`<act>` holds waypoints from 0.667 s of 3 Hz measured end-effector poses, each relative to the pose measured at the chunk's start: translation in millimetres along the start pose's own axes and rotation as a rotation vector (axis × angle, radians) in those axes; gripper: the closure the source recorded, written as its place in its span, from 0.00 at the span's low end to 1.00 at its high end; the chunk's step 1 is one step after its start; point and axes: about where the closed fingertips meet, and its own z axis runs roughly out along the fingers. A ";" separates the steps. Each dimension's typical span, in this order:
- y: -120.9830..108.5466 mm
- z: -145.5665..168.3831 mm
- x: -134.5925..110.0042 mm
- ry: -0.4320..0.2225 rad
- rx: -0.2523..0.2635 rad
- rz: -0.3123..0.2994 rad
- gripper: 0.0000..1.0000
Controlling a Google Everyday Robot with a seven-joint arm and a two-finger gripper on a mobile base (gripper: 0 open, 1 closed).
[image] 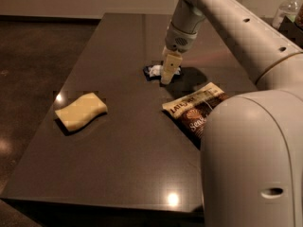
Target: Move rxbar blueberry near sponge
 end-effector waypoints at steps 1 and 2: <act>-0.9 3.4 -6.9 -0.002 -0.026 -0.012 0.49; 3.5 0.5 -17.6 -0.019 -0.037 -0.033 0.71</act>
Offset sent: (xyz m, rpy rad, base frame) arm -0.0276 0.0261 0.0231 0.0302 0.0571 0.0995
